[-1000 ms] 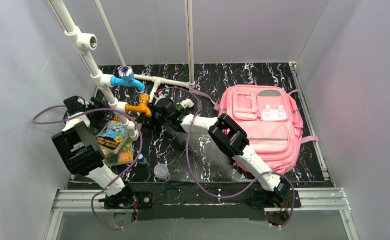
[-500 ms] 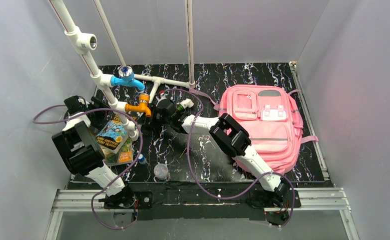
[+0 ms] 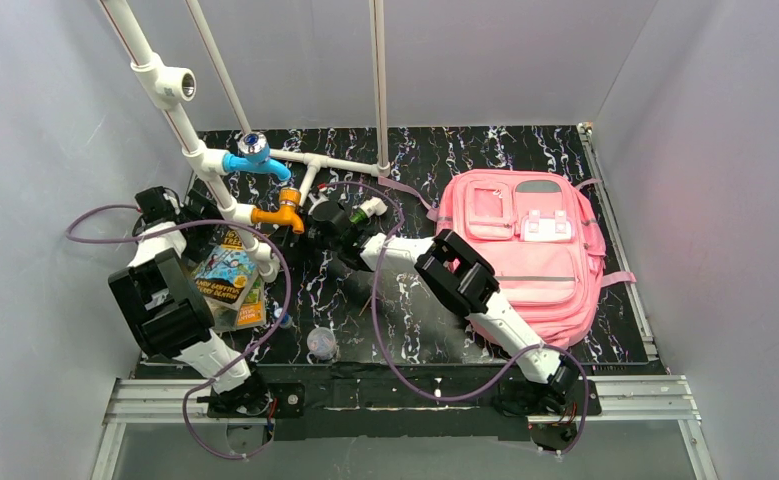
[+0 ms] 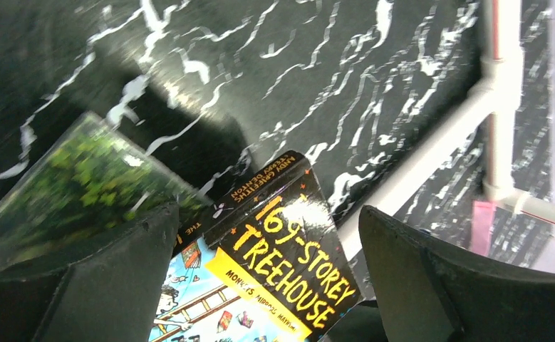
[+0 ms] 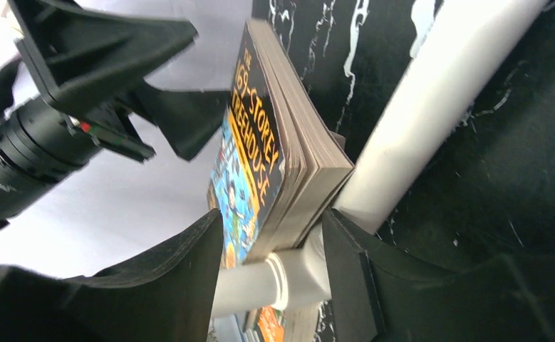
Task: Pack the student bag
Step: Pick up the book from the center of the board.
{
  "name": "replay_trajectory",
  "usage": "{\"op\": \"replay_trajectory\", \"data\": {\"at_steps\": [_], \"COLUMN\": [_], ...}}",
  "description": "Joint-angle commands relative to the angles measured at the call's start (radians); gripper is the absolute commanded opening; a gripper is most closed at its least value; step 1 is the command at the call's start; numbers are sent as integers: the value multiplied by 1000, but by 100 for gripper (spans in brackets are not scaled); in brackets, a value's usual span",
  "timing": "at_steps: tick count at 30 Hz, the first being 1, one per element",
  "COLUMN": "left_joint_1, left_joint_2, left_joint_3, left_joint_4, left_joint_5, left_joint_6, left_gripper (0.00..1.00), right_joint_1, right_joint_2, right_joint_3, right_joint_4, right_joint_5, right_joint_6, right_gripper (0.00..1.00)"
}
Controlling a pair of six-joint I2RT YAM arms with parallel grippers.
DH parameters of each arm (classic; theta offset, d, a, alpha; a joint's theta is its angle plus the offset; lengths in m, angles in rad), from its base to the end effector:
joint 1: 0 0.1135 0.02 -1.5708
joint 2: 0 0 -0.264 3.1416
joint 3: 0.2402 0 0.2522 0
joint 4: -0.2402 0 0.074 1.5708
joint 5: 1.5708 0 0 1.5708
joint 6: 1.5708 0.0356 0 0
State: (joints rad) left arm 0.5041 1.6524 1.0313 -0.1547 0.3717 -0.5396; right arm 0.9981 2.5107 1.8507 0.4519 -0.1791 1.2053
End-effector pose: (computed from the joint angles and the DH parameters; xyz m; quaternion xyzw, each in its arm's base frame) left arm 0.3146 0.1588 0.2078 -0.3897 0.8212 -0.1771 0.3774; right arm 0.3036 0.4826 0.1439 0.0240 0.7753 0.5910 0.2216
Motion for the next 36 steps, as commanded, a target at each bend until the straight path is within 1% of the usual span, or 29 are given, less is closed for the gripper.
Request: {"op": "replay_trajectory", "data": {"at_steps": [1,3,5,7,9,12,14,16,19,21,22,25,26,27,28,29,32,34,36], "left_joint_1": [-10,-10,-11,-12,-13,-13,-15,-16,-26,-32,-34,-36,-36,-36,-36,-36,-36,-35,-36], "left_joint_2": [-49,-28,4,11,-3,-17,-16,-17,-17,-21,-25,-44,-52,-57,-61,-63,-59,-59,-59], "left_joint_3": [-3,7,15,-8,-38,-59,-60,-66,-65,-67,-70,-75,-74,-72,-68,-64,-52,-48,-49], "left_joint_4": [-294,-309,-324,-300,-271,-235,-214,-181,-159,-151,-147,-144,-146,-151,-157,-162,-183,-190,-193], "left_joint_5": [-173,-174,-143,-94,-75,-31,0,30,54,57,56,38,28,18,11,6,2,-5,-8], "left_joint_6": [-1,-9,-16,-28,-38,-57,-64,-78,-91,-101,-105,-107,-102,-96,-90,-84,-67,-57,-53], "left_gripper": [98,96,93,92,91,89,85,80,73,72,72,72,72,72,72,72,73,73,73], "right_joint_1": [7,7,7,5,5,4,-1,-9,-25,-30,-30,-20,-17,-14,-13,-12,-15,-17,-18], "right_joint_2": [43,54,80,127,170,237,265,263,243,232,225,199,191,179,166,155,128,121,138], "right_joint_3": [78,94,131,211,300,425,484,494,459,435,418,372,368,359,344,330,327,334,370], "right_joint_4": [64,57,57,34,0,14,16,11,-2,6,16,53,41,41,48,51,12,14,11], "right_joint_5": [6,23,31,16,14,2,1,10,13,-14,-25,-31,-28,-27,-25,-22,-12,-1,1], "right_joint_6": [65,64,58,38,2,-25,-58,-81,-96,-86,-76,-50,-52,-56,-60,-62,-84,-89,-87], "right_gripper": [60,60,60,59,59,59,58,57,54,48,46,46,47,52,62,67,68,73,74]}}
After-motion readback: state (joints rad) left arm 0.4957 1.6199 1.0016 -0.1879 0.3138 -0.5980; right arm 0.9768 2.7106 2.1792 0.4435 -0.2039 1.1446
